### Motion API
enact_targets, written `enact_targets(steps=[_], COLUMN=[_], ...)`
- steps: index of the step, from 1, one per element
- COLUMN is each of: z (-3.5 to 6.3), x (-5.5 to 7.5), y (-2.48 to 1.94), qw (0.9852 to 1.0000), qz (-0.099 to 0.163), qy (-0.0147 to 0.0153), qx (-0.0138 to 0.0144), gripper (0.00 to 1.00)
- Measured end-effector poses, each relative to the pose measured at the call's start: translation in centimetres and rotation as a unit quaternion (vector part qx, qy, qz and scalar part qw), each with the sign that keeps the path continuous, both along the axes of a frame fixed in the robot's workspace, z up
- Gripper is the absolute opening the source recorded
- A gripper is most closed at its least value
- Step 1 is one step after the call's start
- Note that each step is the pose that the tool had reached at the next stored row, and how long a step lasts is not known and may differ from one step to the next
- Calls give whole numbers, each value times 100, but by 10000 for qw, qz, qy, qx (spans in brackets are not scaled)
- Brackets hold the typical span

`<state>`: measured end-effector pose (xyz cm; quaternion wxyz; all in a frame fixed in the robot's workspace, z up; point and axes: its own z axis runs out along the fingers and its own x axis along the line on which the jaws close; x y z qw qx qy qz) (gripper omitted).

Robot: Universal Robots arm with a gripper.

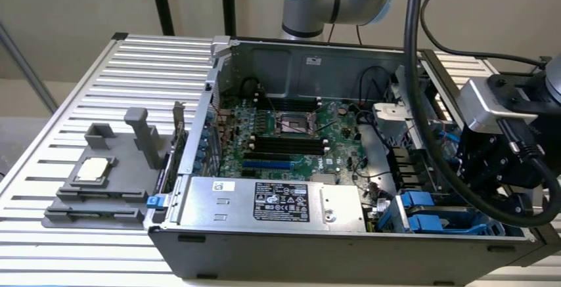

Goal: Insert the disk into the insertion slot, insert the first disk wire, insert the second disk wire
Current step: 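Insert the first disk wire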

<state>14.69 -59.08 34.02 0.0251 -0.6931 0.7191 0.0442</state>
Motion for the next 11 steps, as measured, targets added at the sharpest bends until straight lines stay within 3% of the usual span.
enact_targets(steps=[11], z=[0], x=[-9], y=[28], qw=[10000], qz=[-45], qy=[0], qx=[1], gripper=[16])
